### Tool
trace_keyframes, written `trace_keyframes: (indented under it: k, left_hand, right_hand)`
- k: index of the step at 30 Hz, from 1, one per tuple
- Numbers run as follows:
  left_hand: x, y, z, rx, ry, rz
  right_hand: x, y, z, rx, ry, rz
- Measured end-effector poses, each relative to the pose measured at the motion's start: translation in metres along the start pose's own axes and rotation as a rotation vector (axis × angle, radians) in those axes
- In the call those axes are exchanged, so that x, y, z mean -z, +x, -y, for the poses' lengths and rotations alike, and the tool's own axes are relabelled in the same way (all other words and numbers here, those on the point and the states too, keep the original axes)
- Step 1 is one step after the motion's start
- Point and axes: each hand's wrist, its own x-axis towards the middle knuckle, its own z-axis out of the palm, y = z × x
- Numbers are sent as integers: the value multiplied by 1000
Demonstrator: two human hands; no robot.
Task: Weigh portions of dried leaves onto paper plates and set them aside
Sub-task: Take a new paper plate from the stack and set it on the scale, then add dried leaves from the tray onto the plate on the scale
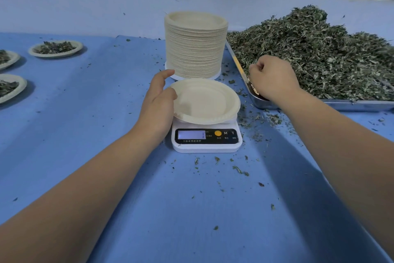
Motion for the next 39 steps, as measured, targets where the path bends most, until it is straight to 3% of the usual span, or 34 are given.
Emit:
trace_keyframes:
  k: [3,15,24,29,34,39]
  left_hand:
    - [1,-1,0,26,-24,2]
    - [11,-1,4,103,-76,-42]
    - [10,-1,5,97,-73,-44]
    - [11,-2,4,103,-101,-49]
    - [12,-2,4,107,-143,-39]
    - [12,-1,2,104,-151,-37]
  right_hand:
    - [2,2,2,0,-19,32]
    - [8,-1,0,-9,104,-128]
    - [28,3,61,101,313,-214]
    - [17,-22,116,262,438,-78]
    - [-3,-47,128,471,178,242]
    - [7,-49,120,516,64,226]
